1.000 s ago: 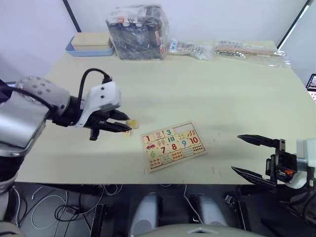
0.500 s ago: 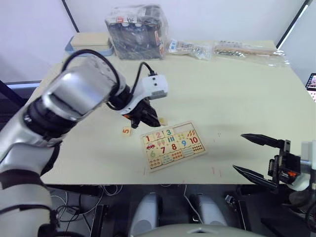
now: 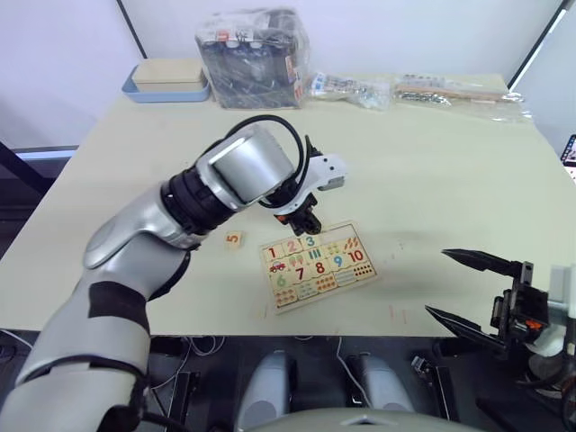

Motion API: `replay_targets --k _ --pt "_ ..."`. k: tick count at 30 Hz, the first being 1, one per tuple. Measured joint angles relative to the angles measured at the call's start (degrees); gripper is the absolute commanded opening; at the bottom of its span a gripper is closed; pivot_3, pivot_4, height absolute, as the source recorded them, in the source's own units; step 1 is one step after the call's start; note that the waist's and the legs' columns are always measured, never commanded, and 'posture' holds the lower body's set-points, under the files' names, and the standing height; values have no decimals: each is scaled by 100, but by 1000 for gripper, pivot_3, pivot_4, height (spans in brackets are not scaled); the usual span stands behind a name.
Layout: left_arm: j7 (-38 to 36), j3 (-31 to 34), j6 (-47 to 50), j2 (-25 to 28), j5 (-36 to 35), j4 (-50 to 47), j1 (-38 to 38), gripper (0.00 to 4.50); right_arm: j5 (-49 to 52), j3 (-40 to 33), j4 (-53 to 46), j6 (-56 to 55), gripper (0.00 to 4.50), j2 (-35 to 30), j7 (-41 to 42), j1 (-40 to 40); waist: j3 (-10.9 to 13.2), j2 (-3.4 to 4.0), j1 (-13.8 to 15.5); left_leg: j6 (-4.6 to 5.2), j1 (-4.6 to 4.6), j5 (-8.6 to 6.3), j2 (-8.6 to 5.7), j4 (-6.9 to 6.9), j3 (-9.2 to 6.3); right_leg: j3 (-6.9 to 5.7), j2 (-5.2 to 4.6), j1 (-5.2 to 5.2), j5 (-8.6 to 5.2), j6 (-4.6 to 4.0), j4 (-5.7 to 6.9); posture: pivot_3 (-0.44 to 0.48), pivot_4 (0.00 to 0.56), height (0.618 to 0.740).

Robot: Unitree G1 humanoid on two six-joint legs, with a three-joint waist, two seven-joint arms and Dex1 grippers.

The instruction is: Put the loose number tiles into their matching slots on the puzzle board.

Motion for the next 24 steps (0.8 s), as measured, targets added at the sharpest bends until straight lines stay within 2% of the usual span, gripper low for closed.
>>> replay_targets --k 11,19,24 --pt "1054 21 62 -627 -192 535 3 1024 -131 8 -154 -180 4500 169 -201 230 0 1 27 3 -2 -2 -3 0 -1 0 -7 0 2 -4 0 0 150 740" --pt "1389 140 63 -942 -376 708 151 1024 -231 98 -157 -226 4500 259 -243 283 0 2 28 3 -2 -2 -3 1 0 0 -7 0 5 -9 0 0 150 740" --pt "1525 139 64 -966 -493 756 217 1024 -292 129 -157 -273 4500 282 -290 315 0 2 27 3 -2 -2 -3 1 0 0 -7 0 6 -10 0 0 150 740"
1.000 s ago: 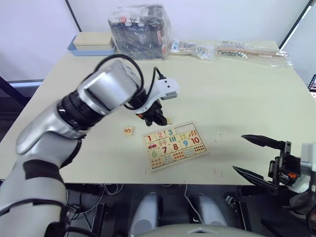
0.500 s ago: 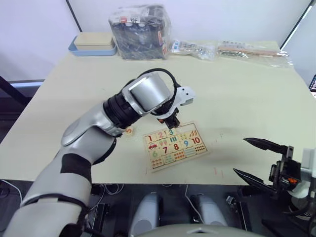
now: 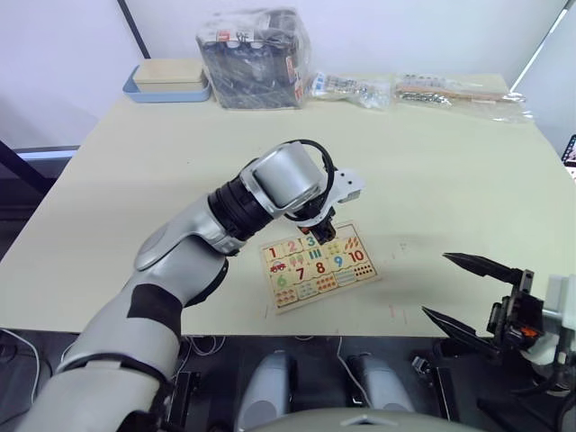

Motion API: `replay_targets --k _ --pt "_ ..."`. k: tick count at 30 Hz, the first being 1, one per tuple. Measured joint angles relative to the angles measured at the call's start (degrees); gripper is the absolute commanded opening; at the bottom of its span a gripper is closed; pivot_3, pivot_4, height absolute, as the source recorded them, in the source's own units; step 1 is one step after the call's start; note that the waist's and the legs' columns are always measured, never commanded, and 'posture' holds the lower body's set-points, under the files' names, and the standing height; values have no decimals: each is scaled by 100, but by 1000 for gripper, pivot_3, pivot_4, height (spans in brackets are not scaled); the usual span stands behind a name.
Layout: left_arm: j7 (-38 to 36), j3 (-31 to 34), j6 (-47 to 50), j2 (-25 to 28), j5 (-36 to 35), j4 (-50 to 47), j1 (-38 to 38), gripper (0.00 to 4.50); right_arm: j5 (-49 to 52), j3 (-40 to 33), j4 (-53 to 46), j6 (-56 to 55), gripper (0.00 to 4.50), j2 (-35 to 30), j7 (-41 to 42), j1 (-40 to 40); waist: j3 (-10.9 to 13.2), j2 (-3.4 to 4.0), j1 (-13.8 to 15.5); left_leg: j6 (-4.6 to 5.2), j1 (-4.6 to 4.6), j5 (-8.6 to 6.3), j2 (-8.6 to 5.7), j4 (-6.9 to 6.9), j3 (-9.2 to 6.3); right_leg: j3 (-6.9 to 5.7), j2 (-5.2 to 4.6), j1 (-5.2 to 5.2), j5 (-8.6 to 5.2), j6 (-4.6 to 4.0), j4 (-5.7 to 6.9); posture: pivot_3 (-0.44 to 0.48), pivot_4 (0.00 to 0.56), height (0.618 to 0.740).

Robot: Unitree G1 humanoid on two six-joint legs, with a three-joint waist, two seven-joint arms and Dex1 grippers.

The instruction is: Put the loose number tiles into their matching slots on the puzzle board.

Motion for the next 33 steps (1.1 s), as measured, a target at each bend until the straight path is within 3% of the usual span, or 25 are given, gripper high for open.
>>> replay_targets --k 33 --pt "171 -123 -209 -121 65 264 169 1024 -66 1 -108 -55 4500 15 -86 174 0 0 3 0 0 0 -1 0 -1 -1 -1 0 0 -1 0 0 150 740"
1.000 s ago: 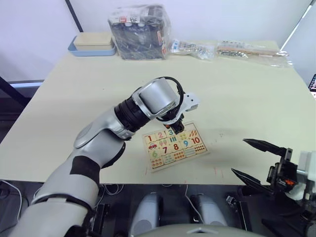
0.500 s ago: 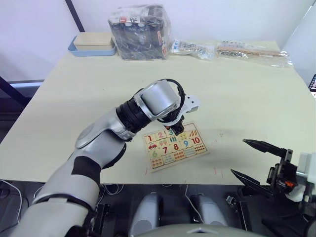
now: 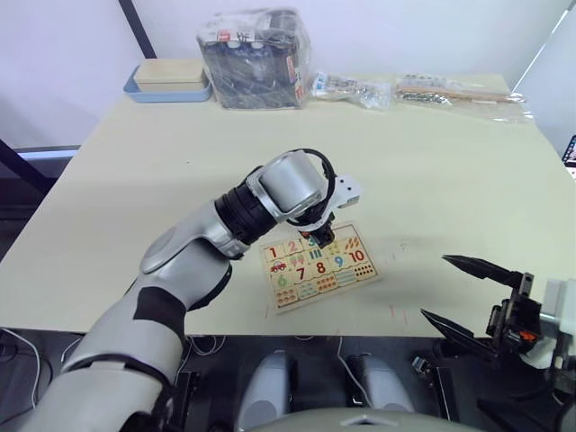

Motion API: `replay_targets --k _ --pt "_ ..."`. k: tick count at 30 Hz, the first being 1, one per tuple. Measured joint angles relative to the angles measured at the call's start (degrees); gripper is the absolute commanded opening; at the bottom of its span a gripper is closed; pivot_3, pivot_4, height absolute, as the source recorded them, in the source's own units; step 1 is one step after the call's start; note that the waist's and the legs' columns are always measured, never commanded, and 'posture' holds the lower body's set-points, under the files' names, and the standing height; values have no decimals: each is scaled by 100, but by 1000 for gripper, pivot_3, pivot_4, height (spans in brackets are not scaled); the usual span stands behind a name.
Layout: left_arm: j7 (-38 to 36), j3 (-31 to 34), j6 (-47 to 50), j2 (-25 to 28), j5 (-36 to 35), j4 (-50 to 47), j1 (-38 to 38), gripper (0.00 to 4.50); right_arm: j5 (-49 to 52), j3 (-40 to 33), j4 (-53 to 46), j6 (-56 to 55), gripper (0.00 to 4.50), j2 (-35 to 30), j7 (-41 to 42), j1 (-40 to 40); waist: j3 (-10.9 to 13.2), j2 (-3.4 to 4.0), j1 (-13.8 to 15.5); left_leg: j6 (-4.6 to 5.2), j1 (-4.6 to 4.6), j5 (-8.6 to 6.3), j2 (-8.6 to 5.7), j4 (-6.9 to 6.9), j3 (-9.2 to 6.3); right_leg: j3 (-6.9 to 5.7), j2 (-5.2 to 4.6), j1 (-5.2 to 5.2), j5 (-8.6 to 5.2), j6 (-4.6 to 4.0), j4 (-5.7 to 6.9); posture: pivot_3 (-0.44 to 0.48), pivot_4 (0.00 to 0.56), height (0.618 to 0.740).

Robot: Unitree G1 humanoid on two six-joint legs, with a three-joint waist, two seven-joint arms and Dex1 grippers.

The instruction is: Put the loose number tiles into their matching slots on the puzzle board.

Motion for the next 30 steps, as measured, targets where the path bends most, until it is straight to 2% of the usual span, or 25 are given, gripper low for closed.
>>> replay_targets --k 30 --pt "202 2 -8 -42 77 -27 29 1024 -16 9 -62 -59 4500 54 -81 115 -1 1 -1 0 1 0 0 0 0 1 -1 0 -12 -21 0 0 150 740"
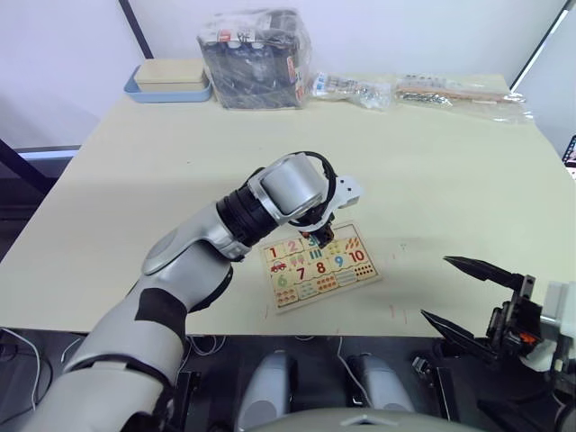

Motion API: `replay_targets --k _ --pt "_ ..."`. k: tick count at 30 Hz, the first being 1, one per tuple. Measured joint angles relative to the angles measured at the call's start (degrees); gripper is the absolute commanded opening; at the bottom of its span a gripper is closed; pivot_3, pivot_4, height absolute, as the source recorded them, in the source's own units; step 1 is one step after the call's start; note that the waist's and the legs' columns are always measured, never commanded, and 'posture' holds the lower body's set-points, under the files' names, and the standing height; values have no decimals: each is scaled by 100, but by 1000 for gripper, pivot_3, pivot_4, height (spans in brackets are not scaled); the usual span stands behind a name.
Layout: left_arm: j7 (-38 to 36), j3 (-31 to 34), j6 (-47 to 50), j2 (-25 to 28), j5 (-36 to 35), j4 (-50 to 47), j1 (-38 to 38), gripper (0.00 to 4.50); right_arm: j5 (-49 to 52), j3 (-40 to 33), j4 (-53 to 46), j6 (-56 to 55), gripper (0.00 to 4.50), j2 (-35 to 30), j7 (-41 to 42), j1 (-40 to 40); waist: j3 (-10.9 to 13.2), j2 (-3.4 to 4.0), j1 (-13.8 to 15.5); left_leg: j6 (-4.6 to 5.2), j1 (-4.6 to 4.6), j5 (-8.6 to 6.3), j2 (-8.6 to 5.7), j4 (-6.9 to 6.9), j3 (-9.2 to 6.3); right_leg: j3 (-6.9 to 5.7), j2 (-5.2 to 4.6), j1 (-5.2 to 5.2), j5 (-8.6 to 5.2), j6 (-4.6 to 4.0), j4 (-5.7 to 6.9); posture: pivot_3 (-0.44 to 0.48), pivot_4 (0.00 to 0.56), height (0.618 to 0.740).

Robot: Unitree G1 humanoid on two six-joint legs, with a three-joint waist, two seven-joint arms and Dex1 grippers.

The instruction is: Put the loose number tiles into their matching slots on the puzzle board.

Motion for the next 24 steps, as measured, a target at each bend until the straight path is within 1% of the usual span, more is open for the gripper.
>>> replay_targets --k 24 --pt "-29 -47 -51 14 78 -289 122 1024 -4 128 -42 2 4500 -1 -38 -3 0 0 3 0 0 0 -1 0 0 0 -1 1 0 0 0 0 150 740"
